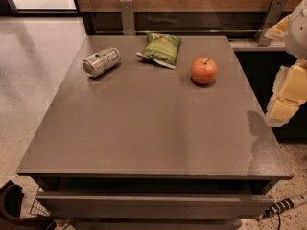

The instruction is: Place 7up can upright

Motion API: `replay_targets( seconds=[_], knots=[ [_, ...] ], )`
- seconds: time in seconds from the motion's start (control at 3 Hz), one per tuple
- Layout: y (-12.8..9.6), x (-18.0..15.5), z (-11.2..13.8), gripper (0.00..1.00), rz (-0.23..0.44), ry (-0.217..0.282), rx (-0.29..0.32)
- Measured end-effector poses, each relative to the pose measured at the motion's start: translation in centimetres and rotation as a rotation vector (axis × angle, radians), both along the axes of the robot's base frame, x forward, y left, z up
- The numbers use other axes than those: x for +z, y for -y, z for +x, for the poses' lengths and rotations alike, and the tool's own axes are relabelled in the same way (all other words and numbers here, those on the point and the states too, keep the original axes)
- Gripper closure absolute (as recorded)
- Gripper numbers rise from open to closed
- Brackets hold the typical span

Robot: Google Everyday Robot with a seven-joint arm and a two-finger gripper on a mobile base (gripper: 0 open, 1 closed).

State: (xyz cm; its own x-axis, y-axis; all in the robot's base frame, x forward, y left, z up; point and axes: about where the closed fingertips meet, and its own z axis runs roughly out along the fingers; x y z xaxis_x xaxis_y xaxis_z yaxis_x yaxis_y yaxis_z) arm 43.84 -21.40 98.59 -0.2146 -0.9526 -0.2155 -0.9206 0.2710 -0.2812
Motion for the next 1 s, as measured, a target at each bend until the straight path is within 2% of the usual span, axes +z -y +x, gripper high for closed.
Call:
replay_targets(
  seconds=[0.67, 1.0],
  knots=[
    [-0.8, 0.7, 0.4, 0.0, 0.026, 0.009, -0.021],
    [-2.8, 1.8, 1.0, 0.0, 0.11, 0.033, -0.076]
  ],
)
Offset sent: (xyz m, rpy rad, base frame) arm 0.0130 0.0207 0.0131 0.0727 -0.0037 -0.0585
